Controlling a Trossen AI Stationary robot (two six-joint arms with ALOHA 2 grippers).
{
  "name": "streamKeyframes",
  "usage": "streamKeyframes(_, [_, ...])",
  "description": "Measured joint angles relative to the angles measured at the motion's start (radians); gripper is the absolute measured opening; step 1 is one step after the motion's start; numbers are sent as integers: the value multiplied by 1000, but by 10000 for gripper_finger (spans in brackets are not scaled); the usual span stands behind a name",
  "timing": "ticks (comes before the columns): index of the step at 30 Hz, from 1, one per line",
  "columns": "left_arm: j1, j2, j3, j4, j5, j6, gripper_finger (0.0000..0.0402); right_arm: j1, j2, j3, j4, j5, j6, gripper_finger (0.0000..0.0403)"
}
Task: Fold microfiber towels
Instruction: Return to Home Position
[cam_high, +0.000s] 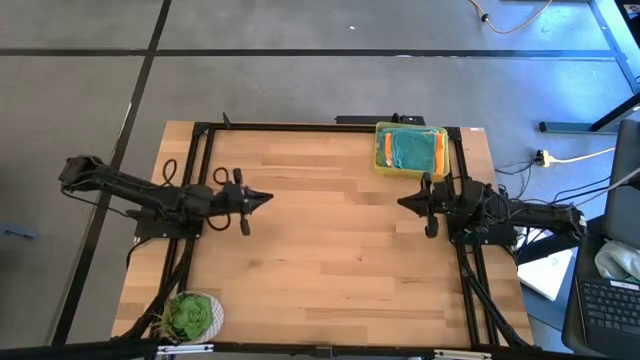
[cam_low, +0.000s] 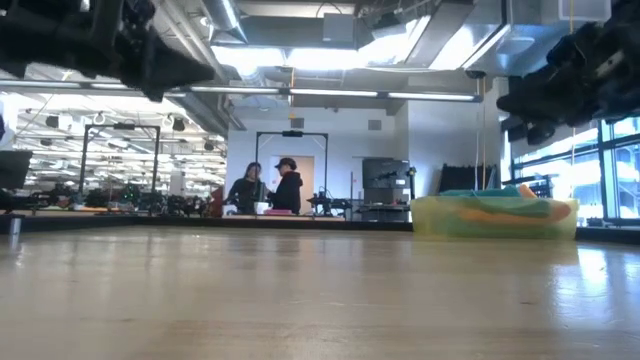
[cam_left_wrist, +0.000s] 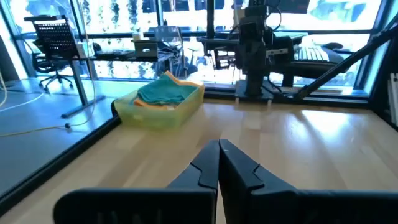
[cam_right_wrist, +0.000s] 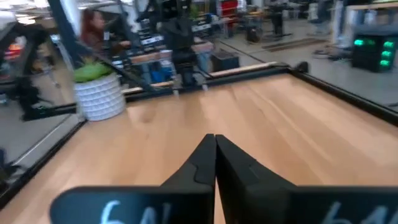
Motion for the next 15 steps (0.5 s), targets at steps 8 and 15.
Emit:
streamKeyframes(8, [103,-188,-160,31,128,-14,0,59,-7,-2,62,-32,-146,6])
streamKeyframes(15, [167,-361,-191,-60,218,9,0,78,-5,-2,42,-69,-181,9])
